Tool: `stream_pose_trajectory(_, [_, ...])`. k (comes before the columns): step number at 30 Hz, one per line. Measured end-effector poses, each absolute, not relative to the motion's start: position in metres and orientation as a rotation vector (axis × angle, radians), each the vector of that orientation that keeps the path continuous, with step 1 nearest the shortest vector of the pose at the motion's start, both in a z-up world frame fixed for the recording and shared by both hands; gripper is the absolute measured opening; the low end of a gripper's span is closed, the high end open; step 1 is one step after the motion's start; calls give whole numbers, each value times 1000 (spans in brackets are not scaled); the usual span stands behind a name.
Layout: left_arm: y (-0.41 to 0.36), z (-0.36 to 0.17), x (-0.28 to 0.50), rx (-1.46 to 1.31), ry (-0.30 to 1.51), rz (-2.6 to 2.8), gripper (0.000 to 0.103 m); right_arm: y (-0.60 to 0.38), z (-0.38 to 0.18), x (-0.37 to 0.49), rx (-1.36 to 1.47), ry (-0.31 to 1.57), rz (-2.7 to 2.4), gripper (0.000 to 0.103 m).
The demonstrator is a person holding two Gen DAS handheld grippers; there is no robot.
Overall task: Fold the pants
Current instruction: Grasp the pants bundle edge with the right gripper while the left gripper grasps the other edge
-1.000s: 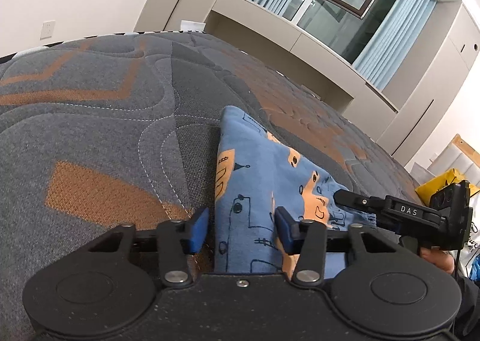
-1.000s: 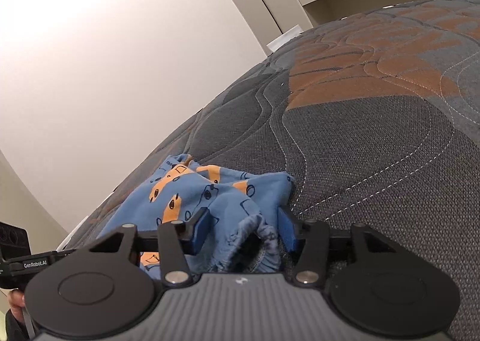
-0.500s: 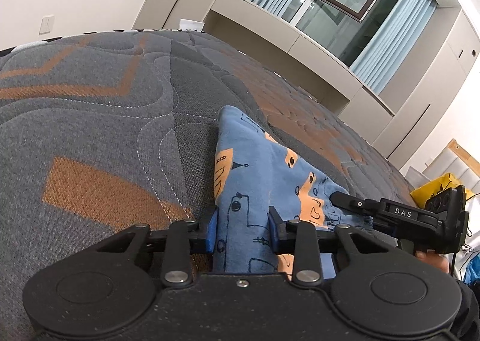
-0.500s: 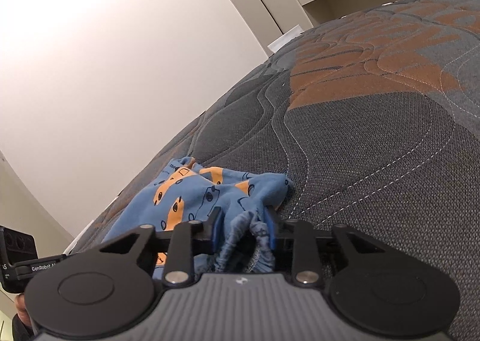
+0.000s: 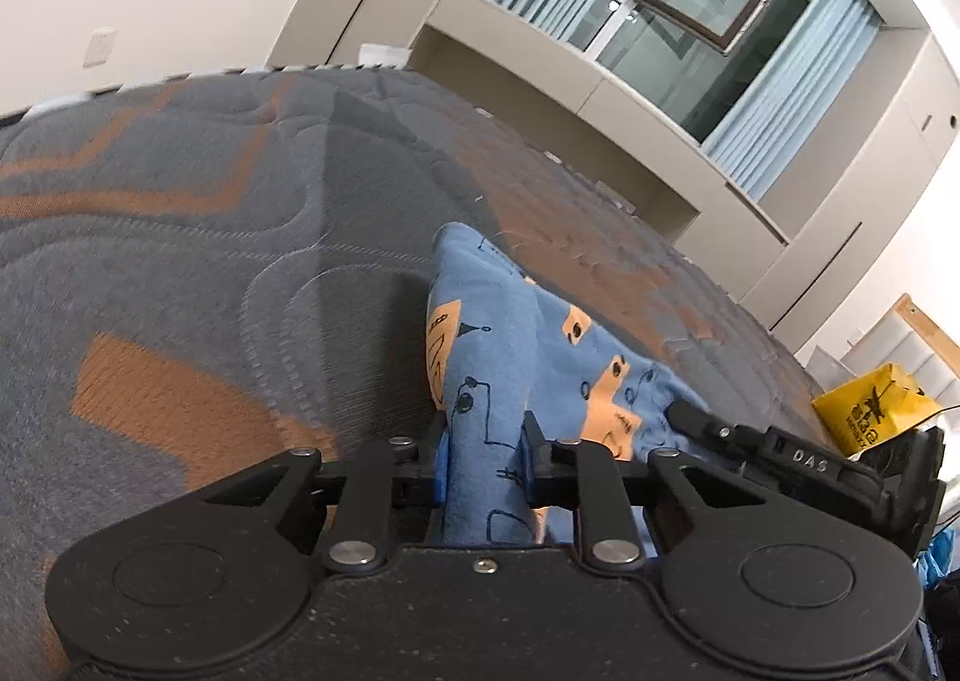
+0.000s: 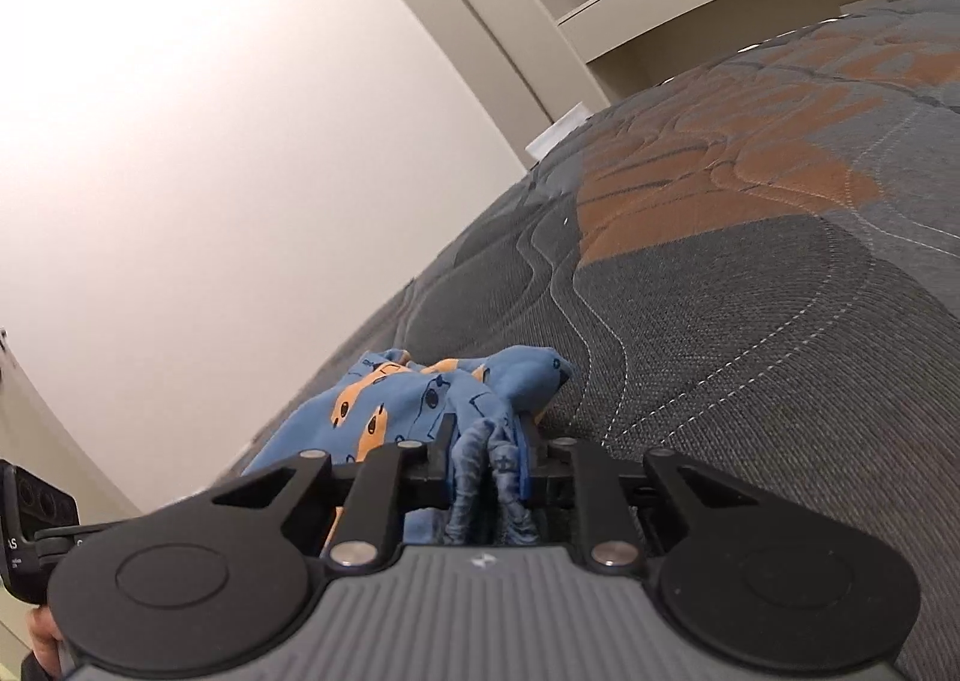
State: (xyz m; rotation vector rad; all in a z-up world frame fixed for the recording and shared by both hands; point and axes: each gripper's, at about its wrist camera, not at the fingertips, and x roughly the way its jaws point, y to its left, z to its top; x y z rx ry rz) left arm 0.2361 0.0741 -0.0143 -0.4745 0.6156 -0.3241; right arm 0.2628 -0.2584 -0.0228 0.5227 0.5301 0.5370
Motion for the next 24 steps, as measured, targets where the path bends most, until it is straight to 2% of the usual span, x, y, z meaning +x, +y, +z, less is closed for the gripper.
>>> stream_pose_trajectory(10, [5,19,228,-448,605,-448,22,-327,13,226,569,489,447,19])
stream_pose_trajectory(18, [-86,4,240,-470,662,-579,22,-409,32,181,499,470,277,19])
stream_pose_trajectory(24, [-132,-16,243,-448,709,-603,22,-454,19,172,517,494,203,19])
